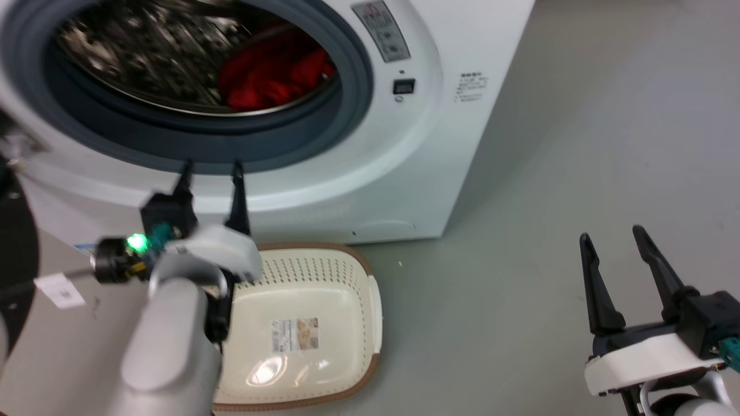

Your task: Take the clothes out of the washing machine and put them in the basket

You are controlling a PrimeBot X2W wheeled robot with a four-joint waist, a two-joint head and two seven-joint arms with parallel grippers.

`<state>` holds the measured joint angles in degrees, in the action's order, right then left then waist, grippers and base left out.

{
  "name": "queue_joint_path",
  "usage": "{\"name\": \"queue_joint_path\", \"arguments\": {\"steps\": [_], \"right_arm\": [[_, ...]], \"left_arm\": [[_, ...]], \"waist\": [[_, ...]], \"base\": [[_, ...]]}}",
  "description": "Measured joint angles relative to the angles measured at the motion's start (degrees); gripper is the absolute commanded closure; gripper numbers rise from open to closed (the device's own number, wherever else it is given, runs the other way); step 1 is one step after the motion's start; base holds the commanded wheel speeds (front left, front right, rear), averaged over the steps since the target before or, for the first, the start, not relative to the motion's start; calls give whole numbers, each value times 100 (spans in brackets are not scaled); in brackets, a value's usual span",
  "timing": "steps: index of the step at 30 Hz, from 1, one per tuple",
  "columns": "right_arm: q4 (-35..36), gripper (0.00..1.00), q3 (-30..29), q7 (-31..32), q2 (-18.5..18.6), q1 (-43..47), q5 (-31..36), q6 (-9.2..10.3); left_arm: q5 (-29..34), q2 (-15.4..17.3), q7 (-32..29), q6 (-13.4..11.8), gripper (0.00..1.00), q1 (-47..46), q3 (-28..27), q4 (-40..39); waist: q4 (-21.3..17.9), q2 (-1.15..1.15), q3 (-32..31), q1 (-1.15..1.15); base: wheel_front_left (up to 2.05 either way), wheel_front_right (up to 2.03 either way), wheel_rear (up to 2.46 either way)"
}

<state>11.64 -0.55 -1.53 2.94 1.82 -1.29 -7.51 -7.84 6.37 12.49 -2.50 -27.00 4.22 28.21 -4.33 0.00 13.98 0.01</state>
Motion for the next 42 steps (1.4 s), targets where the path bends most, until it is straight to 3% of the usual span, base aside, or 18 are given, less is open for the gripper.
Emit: {"name": "queue_joint_path", "arguments": {"steps": [9, 21, 37, 42], "right_arm": [[-256, 0, 130, -332, 3, -481, -285, 0], [-776, 0, 480, -772, 3, -945, -677, 0], [-1169, 0, 1027, -1112, 3, -1248, -1109, 0], [-1211, 0, 1159, -1156, 2, -1273, -1193, 0]], "left_arm": [[-156, 641, -276, 112, 0, -1402, -309, 724], [-85, 1724, -1412, 401, 0, -3137, -314, 1581], [93, 2550, -3597, 632, 0, -4788, -29, 1909], [223, 2665, -4161, 483, 0, -5026, 83, 1805]], "waist": [[-526, 0, 883, 1], [-1355, 0, 1743, 1], [-2097, 0, 2715, 0], [-2231, 0, 2960, 0]], "base": [[0, 0, 0], [0, 0, 0], [0, 0, 0], [0, 0, 0]]}}
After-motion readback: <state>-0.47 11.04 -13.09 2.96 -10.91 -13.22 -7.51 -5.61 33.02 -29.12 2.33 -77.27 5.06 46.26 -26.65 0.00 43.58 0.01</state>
